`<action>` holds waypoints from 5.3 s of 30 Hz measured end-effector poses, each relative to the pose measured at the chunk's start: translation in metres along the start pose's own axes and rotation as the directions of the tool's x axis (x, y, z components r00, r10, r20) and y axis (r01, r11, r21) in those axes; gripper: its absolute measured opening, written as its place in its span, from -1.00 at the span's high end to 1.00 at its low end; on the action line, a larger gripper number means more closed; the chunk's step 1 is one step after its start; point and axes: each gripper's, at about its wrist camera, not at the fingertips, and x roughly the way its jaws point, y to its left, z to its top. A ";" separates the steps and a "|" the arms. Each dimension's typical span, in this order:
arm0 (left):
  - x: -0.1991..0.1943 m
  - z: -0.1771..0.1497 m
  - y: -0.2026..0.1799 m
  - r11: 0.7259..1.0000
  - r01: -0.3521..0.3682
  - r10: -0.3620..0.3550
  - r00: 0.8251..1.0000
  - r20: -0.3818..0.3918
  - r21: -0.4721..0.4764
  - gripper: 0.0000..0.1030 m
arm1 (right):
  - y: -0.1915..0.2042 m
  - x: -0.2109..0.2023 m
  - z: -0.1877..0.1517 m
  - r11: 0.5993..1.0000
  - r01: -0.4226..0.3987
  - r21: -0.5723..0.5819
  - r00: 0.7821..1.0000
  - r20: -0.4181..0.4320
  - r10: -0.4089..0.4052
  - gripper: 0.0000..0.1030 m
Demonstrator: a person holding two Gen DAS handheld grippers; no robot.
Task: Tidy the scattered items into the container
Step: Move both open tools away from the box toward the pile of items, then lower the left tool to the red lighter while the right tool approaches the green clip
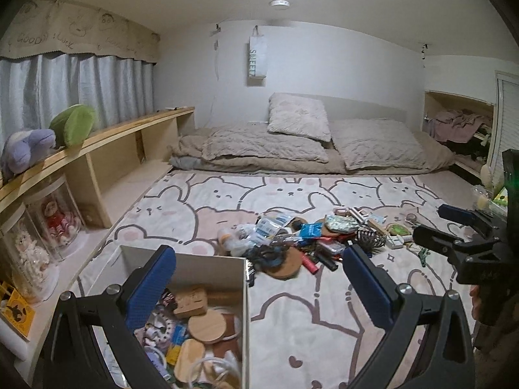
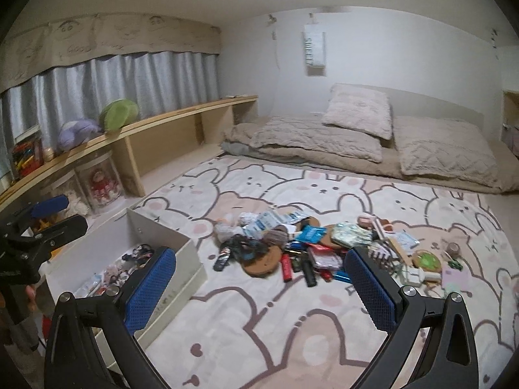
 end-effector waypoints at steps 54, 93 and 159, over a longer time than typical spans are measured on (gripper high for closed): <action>0.064 -0.021 -0.090 0.985 0.173 -0.171 0.983 -0.072 0.028 -1.00 | -0.103 -0.038 -0.051 0.959 0.251 0.132 0.965 0.047 -0.259 -1.00; 0.143 -0.103 -0.111 0.967 0.248 -0.254 0.938 -0.236 -0.057 -1.00 | -0.156 0.012 -0.156 0.901 0.347 0.259 0.937 -0.141 -0.320 -1.00; 0.380 -0.116 -0.118 0.994 0.073 -0.104 0.885 -0.453 -0.085 0.19 | -0.289 0.112 -0.193 0.772 0.522 0.364 0.821 -0.459 -0.339 -1.00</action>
